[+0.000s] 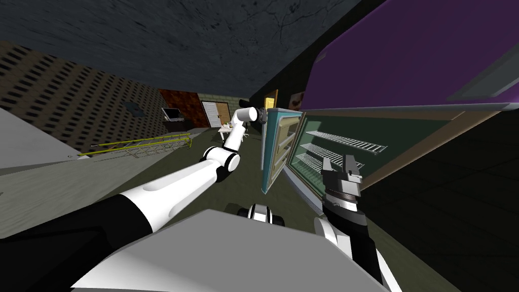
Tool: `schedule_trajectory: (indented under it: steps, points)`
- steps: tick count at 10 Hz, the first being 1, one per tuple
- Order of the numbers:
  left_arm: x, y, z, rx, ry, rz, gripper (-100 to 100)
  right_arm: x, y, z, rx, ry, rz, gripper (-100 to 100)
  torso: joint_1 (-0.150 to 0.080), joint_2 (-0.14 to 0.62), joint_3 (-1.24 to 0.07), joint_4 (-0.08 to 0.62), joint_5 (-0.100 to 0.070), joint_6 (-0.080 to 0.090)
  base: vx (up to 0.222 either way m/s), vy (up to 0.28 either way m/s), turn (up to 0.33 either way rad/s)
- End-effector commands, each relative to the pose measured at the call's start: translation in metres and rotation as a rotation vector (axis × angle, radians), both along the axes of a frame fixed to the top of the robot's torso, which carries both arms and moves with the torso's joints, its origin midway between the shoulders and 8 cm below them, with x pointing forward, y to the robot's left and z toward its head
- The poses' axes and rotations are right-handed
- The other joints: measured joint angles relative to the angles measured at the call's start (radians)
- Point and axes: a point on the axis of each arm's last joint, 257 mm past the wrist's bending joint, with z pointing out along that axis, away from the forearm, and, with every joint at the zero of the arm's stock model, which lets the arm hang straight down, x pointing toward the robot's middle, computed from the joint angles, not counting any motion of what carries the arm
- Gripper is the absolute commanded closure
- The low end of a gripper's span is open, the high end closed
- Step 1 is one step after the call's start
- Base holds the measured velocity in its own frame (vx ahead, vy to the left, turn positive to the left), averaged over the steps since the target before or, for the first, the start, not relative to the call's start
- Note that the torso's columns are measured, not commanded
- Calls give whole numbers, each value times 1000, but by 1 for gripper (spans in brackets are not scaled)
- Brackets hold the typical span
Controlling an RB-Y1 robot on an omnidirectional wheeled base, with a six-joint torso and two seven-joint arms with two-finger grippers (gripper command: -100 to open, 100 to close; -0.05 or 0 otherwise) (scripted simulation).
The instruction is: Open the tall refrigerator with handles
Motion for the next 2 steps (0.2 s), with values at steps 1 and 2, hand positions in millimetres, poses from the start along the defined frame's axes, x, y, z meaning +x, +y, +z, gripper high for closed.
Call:
schedule_trajectory:
  steps: [1, 2]
  points:
    - [0, 0, -2, -1, 3, -1, 0, 0, 0, 0, 0, 0, 0, 0, 2, -1, 0, -1, 1, 0, -5, 0, 1]
    - [0, 0, -3, -1, 6, -1, 0, 0, 0, 0, 0, 0, 0, 0, 3, -1, 0, -2, 2, 0, 0, 0, 0]
